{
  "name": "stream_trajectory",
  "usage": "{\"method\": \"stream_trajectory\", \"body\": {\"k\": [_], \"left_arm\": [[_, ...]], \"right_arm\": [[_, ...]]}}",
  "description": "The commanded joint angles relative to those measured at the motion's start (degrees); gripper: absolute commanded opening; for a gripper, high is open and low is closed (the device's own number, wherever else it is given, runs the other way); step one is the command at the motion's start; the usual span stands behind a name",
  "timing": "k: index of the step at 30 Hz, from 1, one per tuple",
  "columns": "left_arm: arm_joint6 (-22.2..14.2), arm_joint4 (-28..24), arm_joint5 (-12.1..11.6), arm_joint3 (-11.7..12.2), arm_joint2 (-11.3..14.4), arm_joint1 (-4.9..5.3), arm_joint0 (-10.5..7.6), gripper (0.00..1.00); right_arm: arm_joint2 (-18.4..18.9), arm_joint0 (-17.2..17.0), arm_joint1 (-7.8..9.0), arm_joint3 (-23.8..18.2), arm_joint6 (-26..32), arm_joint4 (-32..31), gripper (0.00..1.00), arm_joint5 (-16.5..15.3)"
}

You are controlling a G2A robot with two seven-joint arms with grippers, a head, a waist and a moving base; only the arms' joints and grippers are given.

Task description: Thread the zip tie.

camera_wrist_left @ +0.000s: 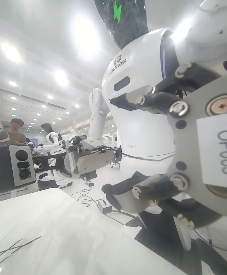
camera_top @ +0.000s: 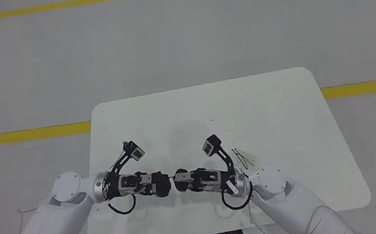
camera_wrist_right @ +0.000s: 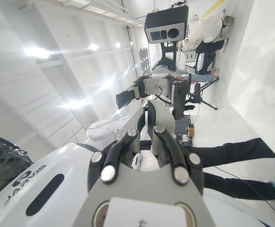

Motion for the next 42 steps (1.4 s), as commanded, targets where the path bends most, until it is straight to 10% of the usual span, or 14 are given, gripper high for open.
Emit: {"method": "stream_trajectory", "body": {"k": [1, 42], "left_arm": [[-0.1, -0.1, -0.1, -0.1, 0.0, 0.0, 0.22, 0.56], [0.8, 0.9, -0.3, -2.1, -2.9, 0.57, 4.1, 0.33]], "right_arm": [[0.0, 0.0, 0.04, 0.0, 0.1, -0.3, 0.0, 0.3], [0.2, -2.3, 1.22, -5.1, -3.7, -10.0, 0.0, 4.3]]}}
